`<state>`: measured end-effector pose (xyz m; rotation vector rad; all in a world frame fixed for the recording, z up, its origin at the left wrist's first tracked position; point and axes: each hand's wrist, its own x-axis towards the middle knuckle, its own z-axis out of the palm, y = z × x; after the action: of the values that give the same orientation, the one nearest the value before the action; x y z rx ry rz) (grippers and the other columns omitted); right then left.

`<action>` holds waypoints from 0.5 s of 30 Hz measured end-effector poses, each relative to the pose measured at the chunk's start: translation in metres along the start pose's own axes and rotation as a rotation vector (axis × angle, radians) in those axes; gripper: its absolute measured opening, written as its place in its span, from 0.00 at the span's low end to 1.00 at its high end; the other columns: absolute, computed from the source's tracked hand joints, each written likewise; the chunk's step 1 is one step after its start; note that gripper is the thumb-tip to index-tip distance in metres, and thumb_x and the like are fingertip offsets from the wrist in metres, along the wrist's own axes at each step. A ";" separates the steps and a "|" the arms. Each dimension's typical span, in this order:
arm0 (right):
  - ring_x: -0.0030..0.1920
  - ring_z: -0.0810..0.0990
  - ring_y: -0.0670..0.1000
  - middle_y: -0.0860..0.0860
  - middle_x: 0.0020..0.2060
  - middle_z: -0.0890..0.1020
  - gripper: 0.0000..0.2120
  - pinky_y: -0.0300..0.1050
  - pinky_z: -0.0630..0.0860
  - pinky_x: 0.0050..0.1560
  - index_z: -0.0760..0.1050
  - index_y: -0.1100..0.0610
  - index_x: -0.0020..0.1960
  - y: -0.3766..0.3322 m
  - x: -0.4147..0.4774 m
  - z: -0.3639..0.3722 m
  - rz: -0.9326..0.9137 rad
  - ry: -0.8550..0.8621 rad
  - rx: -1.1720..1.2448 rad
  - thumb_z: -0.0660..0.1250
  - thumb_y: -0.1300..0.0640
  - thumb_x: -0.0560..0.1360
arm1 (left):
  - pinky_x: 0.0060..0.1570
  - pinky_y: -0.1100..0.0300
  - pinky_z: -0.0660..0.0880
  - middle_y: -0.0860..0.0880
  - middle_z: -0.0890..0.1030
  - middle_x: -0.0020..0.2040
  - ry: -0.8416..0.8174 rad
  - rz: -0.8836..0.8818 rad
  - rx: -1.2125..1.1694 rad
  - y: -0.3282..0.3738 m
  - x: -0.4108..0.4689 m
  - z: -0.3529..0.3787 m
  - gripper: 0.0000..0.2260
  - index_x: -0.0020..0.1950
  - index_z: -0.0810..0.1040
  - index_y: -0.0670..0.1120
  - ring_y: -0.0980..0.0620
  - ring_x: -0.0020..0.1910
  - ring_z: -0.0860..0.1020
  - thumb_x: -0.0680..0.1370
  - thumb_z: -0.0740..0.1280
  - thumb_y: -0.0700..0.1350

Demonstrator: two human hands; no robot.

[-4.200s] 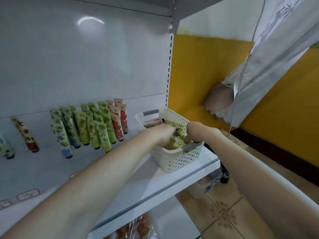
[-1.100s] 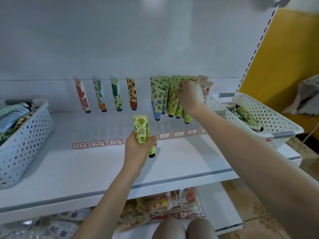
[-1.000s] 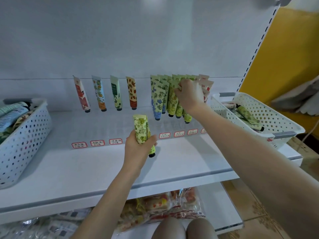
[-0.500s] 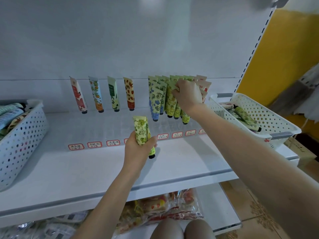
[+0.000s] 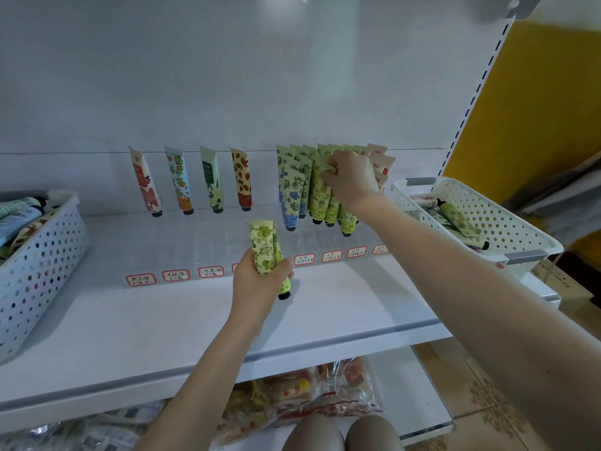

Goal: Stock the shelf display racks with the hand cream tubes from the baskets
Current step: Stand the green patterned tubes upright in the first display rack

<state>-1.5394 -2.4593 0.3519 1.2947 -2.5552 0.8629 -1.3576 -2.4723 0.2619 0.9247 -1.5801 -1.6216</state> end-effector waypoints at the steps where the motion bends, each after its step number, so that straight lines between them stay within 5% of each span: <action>1: 0.41 0.78 0.58 0.59 0.39 0.77 0.06 0.43 0.69 0.37 0.74 0.66 0.48 0.001 0.000 0.000 0.006 -0.001 0.001 0.60 0.64 0.77 | 0.24 0.73 0.68 0.44 0.80 0.41 -0.002 0.004 -0.004 0.000 0.000 0.000 0.07 0.43 0.71 0.48 0.61 0.30 0.76 0.75 0.69 0.40; 7: 0.38 0.70 0.55 0.56 0.37 0.72 0.19 0.43 0.65 0.36 0.57 0.55 0.31 -0.002 0.001 0.000 -0.008 -0.010 -0.134 0.59 0.63 0.78 | 0.24 0.72 0.68 0.40 0.80 0.43 -0.005 0.022 -0.008 -0.001 0.001 0.000 0.07 0.43 0.71 0.47 0.62 0.28 0.76 0.74 0.69 0.39; 15: 0.37 0.70 0.54 0.55 0.35 0.71 0.16 0.40 0.59 0.26 0.60 0.57 0.33 0.000 -0.001 0.002 -0.038 0.021 -0.137 0.58 0.63 0.78 | 0.23 0.72 0.68 0.43 0.79 0.40 -0.011 0.024 -0.021 -0.001 0.001 -0.001 0.06 0.46 0.72 0.46 0.65 0.26 0.75 0.74 0.69 0.39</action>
<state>-1.5390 -2.4601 0.3497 1.2819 -2.5159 0.6771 -1.3573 -2.4732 0.2605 0.8842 -1.5726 -1.6258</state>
